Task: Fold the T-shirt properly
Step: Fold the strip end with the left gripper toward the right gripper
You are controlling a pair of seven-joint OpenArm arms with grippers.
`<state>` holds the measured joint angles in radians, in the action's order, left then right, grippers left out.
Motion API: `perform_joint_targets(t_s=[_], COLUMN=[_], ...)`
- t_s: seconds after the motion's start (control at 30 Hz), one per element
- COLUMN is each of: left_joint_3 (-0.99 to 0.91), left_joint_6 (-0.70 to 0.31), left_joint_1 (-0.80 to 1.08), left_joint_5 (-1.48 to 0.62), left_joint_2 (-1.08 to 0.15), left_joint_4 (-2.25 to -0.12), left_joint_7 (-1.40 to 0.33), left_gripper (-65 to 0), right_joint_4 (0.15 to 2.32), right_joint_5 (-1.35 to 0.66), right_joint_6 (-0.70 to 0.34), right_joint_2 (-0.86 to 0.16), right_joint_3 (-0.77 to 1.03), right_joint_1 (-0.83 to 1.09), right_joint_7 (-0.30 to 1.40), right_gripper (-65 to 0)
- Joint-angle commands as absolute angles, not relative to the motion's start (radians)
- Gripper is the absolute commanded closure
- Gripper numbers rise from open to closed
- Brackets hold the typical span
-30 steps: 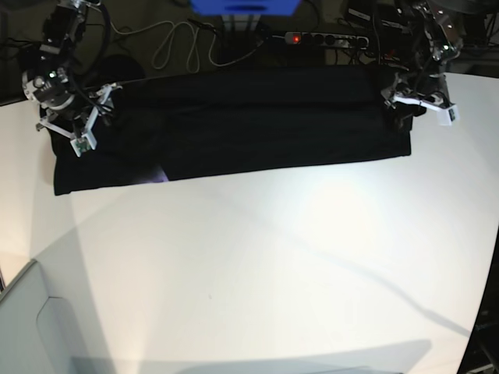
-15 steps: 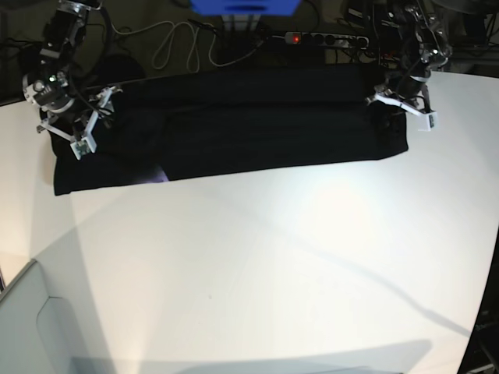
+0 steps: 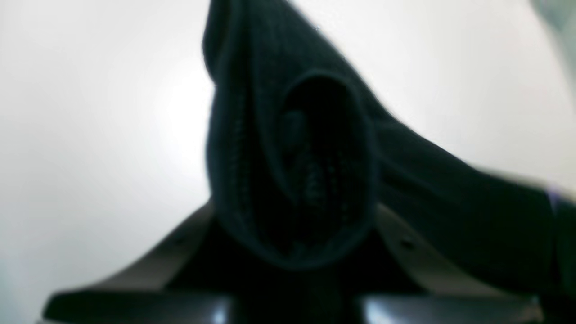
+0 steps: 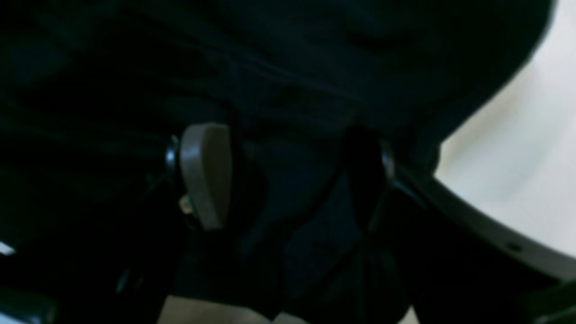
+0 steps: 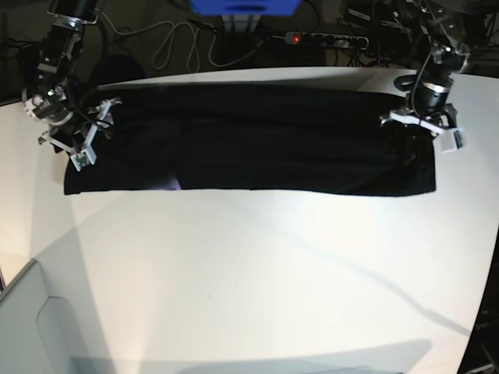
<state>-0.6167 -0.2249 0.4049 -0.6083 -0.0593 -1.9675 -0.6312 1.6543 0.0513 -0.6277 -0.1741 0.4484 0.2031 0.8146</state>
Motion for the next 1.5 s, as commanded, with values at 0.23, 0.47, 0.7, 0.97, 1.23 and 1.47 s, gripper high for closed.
perform_joint_targets(t_s=[0.23, 0.47, 0.7, 0.97, 1.23, 1.47], left_joint_3=[-0.386, -0.151, 0.13, 0.278, 0.366, 0.377], left_joint_6=[-0.053, 0.15, 0.26, 0.318, 0.323, 0.323], left_joint_1=[0.424, 0.375, 0.275, 0.236, 0.182, 0.153], left_joint_5=[-0.621, -0.619, -0.504, -0.473, -0.472, -0.481], left_joint_2=[-0.013, 0.045, 0.048, 0.044, 0.042, 0.045], left_joint_4=[-1.998, -1.989, -1.914, -1.782, -1.756, -1.696], left_joint_7=[-0.608, -0.607, -0.561, -0.493, -0.493, -0.495], left_gripper=[0.0, 0.0, 0.0, 0.0, 0.0, 0.0], right_joint_4=[1.667, 1.667, 1.669, 1.675, 1.675, 1.675], right_joint_5=[0.053, 0.053, 0.053, 0.053, 0.053, 0.053], right_joint_6=[-0.65, -0.65, -0.65, -0.65, -0.65, -0.65], right_joint_2=[-0.177, -0.177, -0.179, -0.185, -0.185, -0.185], right_joint_3=[0.423, 0.421, 0.421, 0.421, 0.421, 0.421], right_joint_1=[0.2, 0.2, 0.2, 0.2, 0.2, 0.2], right_joint_7=[0.812, 0.812, 0.812, 0.812, 0.812, 0.812], right_gripper=[-38.6, -38.6, -38.6, -38.6, -38.6, -38.6])
